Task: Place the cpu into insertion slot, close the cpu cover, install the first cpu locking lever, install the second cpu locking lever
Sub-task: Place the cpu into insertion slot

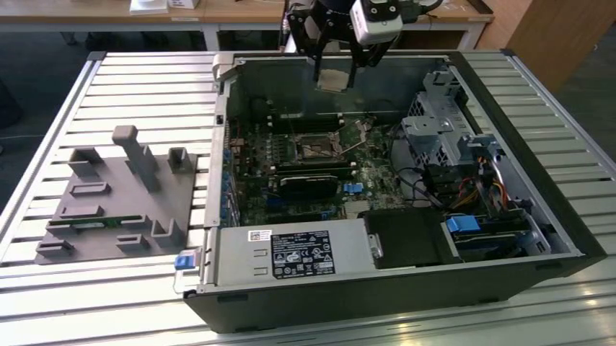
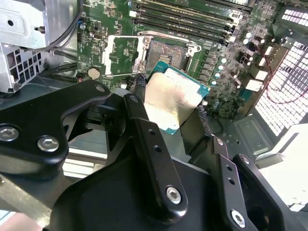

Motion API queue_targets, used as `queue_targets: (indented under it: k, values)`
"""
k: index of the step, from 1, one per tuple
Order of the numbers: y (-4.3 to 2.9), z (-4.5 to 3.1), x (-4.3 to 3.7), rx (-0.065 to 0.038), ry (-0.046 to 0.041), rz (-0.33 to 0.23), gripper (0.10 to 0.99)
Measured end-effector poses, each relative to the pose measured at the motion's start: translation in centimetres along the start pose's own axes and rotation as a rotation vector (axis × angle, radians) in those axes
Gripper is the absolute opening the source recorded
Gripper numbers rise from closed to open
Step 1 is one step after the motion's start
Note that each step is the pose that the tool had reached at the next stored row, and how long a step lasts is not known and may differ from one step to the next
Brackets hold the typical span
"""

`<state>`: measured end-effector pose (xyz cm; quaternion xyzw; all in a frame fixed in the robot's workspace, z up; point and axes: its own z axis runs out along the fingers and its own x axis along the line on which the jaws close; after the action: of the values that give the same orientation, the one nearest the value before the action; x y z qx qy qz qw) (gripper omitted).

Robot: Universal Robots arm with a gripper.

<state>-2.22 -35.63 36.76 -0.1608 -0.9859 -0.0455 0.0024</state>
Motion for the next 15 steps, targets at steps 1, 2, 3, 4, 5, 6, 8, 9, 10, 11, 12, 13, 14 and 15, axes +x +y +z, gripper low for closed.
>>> queue_targets:
  k: [1,2,3,4,5,6,8,9,10,11,12,13,14,15]
  values:
    - [0.0,0.0,0.0,0.0,-0.0001,0.001,0.537]
    - [0.0,0.0,0.0,0.0,-0.0002,0.002,0.537]
    - [0.0,0.0,0.0,0.0,-0.0003,0.003,0.537]
    - [0.0,0.0,0.0,0.0,-0.0003,0.003,0.537]
    - [0.0,0.0,0.0,0.0,-0.0004,0.004,0.537]
    - [0.0,0.0,0.0,0.0,-0.0006,0.006,0.537]
    - [0.01,0.02,0.0,0.0,-0.0012,0.013,0.537]
    - [0.01,0.03,0.0,0.0,-0.0016,0.018,0.537]
    - [0.05,0.06,0.02,0.0,-0.0018,0.02,0.537]
    - [0.07,0.08,0.03,0.0,-0.0021,0.022,0.537]
    - [0.07,0.09,0.02,0.0,-0.0023,0.025,0.537]
    - [0.07,0.12,0.02,0.0,-0.0026,0.028,0.537]
    - [0.07,0.13,0.02,0.0,-0.003,0.032,0.537]
    - [0.07,0.14,0.02,0.0,-0.0033,0.036,0.537]
